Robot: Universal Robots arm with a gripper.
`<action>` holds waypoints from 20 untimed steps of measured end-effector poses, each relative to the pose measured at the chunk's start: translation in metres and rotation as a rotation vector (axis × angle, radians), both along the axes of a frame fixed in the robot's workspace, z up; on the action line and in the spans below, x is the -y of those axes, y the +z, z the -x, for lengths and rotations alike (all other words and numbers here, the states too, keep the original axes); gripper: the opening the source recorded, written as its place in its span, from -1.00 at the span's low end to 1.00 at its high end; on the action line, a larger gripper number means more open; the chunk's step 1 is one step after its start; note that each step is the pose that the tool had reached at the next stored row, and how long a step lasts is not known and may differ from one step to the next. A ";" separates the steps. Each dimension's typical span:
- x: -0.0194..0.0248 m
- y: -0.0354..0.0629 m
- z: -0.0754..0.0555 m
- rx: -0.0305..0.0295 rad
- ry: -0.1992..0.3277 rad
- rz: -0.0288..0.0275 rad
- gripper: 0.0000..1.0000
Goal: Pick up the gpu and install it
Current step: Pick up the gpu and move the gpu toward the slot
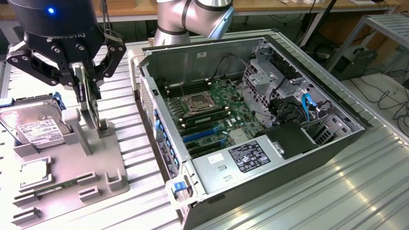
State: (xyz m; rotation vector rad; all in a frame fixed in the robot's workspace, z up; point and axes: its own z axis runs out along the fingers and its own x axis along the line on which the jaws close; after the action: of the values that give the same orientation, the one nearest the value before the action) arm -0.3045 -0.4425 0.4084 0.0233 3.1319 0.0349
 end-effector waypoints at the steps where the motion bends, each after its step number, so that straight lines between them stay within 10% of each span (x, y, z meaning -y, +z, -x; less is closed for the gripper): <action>1: 0.0000 0.0012 0.000 0.0000 0.000 0.0000 -0.44; 20: 0.0000 0.0258 -0.001 -0.0002 0.000 0.0001 -0.44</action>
State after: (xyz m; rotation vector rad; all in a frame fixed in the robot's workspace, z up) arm -0.3033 -0.4425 0.4342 0.0234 3.1321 0.0347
